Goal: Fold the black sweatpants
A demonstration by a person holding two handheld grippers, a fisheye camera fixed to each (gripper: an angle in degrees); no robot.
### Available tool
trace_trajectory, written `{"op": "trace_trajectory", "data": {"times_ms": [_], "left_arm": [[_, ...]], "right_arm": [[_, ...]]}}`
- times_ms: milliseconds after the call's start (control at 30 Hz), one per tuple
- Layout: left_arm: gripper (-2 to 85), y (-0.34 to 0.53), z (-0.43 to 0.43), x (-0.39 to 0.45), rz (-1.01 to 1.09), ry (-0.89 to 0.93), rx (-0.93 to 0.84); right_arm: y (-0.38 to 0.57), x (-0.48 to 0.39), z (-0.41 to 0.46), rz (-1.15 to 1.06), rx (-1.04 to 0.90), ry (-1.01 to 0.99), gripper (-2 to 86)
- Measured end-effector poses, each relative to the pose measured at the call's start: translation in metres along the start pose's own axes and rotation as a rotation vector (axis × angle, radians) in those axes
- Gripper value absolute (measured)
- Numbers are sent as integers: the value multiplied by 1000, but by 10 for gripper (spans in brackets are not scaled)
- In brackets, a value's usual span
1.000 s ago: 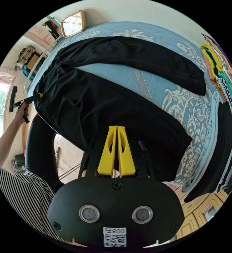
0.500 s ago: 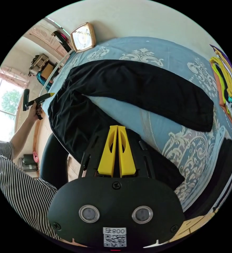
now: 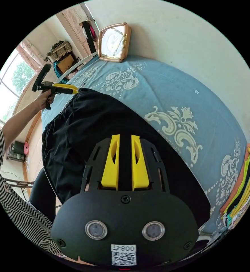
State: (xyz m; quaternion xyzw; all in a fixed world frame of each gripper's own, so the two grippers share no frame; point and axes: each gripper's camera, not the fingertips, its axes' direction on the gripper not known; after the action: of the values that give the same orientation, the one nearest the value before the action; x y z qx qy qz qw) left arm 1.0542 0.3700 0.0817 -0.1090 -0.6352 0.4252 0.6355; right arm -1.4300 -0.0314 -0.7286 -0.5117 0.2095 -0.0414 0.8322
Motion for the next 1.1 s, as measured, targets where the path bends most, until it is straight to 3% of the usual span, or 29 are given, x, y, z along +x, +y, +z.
{"op": "trace_trajectory", "data": {"times_ms": [333, 633, 800, 1100], "left_arm": [[104, -58, 29, -24, 123, -145, -228], [27, -59, 14, -29, 170, -157, -177], [18, -52, -9, -30, 175, -174, -125], [17, -14, -55, -43, 146, -114, -37]], "right_arm": [[-92, -3, -1, -79, -109, 86, 77], [-119, -23, -13, -111, -167, 134, 60], [-130, -40, -35, -124, -214, 139, 27], [-118, -84, -104, -115, -133, 130, 17]]}}
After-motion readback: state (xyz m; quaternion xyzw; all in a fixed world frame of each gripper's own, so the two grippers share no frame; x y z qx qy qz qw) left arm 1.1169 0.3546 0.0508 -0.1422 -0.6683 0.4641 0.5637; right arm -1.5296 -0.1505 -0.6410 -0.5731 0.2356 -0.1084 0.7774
